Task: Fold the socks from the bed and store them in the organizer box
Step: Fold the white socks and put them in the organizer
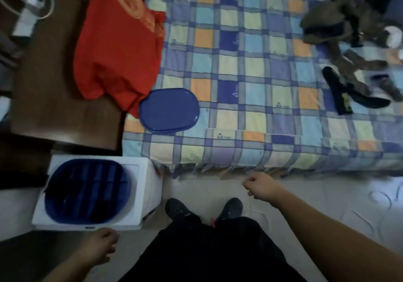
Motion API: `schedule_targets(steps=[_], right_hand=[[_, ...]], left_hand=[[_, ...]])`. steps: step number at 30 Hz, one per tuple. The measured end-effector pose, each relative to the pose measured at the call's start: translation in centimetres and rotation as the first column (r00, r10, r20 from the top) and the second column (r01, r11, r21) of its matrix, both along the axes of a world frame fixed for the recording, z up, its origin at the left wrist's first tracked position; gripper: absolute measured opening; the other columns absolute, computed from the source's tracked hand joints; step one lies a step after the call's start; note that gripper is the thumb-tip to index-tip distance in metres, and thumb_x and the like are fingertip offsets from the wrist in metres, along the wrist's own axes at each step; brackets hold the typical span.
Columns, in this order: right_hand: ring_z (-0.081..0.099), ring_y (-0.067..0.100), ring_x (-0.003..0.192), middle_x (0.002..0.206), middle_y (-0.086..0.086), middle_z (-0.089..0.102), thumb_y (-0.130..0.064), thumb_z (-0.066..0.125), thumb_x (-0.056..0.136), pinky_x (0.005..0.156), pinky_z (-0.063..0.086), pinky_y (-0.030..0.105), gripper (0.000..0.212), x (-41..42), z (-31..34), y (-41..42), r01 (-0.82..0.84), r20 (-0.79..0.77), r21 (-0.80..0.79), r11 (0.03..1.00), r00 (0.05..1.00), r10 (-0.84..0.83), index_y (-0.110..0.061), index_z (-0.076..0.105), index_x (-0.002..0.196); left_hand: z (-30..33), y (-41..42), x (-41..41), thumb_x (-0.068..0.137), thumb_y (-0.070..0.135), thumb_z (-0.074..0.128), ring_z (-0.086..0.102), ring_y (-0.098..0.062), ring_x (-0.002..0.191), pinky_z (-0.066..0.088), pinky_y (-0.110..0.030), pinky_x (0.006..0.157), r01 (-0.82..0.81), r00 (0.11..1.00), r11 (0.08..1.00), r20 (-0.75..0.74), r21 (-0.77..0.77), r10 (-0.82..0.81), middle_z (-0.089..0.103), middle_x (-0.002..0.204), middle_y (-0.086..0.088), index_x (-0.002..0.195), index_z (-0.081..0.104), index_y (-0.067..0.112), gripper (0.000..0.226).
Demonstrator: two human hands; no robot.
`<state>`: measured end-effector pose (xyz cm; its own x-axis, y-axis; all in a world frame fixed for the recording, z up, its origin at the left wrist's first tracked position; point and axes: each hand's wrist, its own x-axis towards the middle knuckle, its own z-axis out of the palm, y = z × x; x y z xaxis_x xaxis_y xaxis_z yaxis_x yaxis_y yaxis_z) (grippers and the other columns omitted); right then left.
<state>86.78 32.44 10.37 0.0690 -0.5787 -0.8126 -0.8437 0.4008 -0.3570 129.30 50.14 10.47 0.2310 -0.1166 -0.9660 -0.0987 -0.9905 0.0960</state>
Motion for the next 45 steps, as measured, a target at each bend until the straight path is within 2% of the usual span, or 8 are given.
schedule_targets(steps=[3, 8, 11, 20, 28, 35, 39, 45], right_hand=[[0.064, 0.022, 0.067, 0.071, 0.012, 0.051, -0.022, 0.059, 0.091, 0.061, 0.044, 0.030, 0.021, -6.3, -0.5, 3.6, 0.261, 0.041, -0.015, 0.965, 0.965, -0.260, -0.012, 0.053, 0.073], [0.066, 0.031, 0.071, 0.076, 0.022, 0.067, -0.023, 0.058, 0.086, 0.063, 0.051, 0.038, 0.027, -17.9, -0.6, 11.5, 0.505, 0.014, -0.008, 0.863, 0.863, -0.505, -0.002, 0.062, 0.070], [0.055, 0.024, 0.055, 0.061, 0.021, 0.052, -0.019, 0.055, 0.085, 0.051, 0.039, 0.028, 0.022, -24.3, -1.3, 17.9, 0.610, -0.035, 0.023, 0.792, 0.792, -0.610, -0.012, 0.053, 0.065], [0.052, 0.021, 0.052, 0.059, 0.010, 0.056, -0.018, 0.058, 0.092, 0.045, 0.038, 0.023, 0.024, -32.4, -3.2, 33.0, 0.882, -0.182, 0.233, 0.409, 0.452, -0.873, -0.010, 0.058, 0.070], [0.058, 0.020, 0.057, 0.073, 0.011, 0.057, -0.014, 0.057, 0.093, 0.051, 0.039, 0.024, 0.017, -36.6, -3.1, 29.9, 0.945, -0.120, 0.253, 0.209, 0.245, -0.962, -0.007, 0.060, 0.078], [0.059, 0.022, 0.063, 0.076, 0.013, 0.060, -0.015, 0.060, 0.093, 0.055, 0.043, 0.028, 0.014, -46.4, -1.7, 18.9, 0.984, -0.024, 0.120, 0.132, 0.135, -0.991, -0.005, 0.061, 0.083], [0.062, 0.020, 0.068, 0.083, 0.012, 0.064, -0.017, 0.060, 0.094, 0.057, 0.046, 0.026, 0.014, -51.6, 0.6, 12.7, 0.993, 0.040, 0.051, 0.106, 0.104, -0.994, -0.005, 0.065, 0.089], [0.061, 0.022, 0.074, 0.086, 0.016, 0.065, -0.015, 0.059, 0.096, 0.062, 0.047, 0.030, 0.015, -57.2, 2.9, 8.4, 0.998, 0.116, 0.009, 0.069, 0.067, -0.991, -0.001, 0.066, 0.097]], left_hand=[[0.6, -5.6, -3.8, 0.097, 0.012, 0.051, 0.042, -0.022, 0.061, 0.032, -0.028, 0.056, 0.221, 0.974, 0.974, 0.056, -0.046, -0.218, 0.043, 0.074, -0.013, 0.085, 0.055, 0.001, 0.017], [1.7, -13.5, -14.3, 0.097, 0.002, 0.048, 0.037, -0.020, 0.055, 0.024, -0.025, 0.056, 0.477, 0.873, 0.872, 0.180, -0.115, -0.454, 0.039, 0.067, -0.012, 0.073, 0.049, 0.003, 0.025], [3.1, -17.2, -24.6, 0.098, 0.006, 0.047, 0.048, -0.026, 0.065, 0.031, -0.025, 0.055, 0.549, 0.835, 0.813, 0.173, -0.196, -0.523, 0.047, 0.080, -0.015, 0.089, 0.049, 0.011, 0.010], [5.4, -20.9, -51.4, 0.097, 0.023, 0.055, 0.064, -0.024, 0.081, 0.054, -0.036, 0.073, 0.848, 0.403, 0.327, 0.108, -0.417, -0.909, 0.068, 0.095, -0.011, 0.100, 0.063, 0.017, 0.010], [1.8, -23.7, -59.1, 0.095, 0.026, 0.056, 0.064, -0.012, 0.074, 0.047, -0.020, 0.060, 0.949, 0.019, -0.036, 0.169, -0.314, -0.985, 0.070, 0.089, -0.002, 0.092, 0.066, 0.022, 0.011], [-0.9, -31.3, -61.0, 0.091, 0.025, 0.058, 0.054, -0.012, 0.069, 0.039, -0.024, 0.065, 0.959, -0.217, -0.242, 0.169, -0.145, -0.961, 0.061, 0.075, 0.001, 0.071, 0.057, 0.017, 0.021], [-0.9, -37.2, -64.5, 0.090, 0.022, 0.058, 0.055, -0.017, 0.060, 0.040, -0.020, 0.055, 0.983, -0.119, -0.139, 0.156, -0.119, -0.981, 0.062, 0.073, -0.007, 0.076, 0.061, 0.010, 0.019], [0.5, -44.5, -75.1, 0.096, 0.018, 0.053, 0.064, -0.028, 0.083, 0.050, -0.030, 0.068, 0.970, 0.058, 0.007, 0.203, -0.243, -0.977, 0.067, 0.093, -0.015, 0.088, 0.064, 0.009, 0.016]])
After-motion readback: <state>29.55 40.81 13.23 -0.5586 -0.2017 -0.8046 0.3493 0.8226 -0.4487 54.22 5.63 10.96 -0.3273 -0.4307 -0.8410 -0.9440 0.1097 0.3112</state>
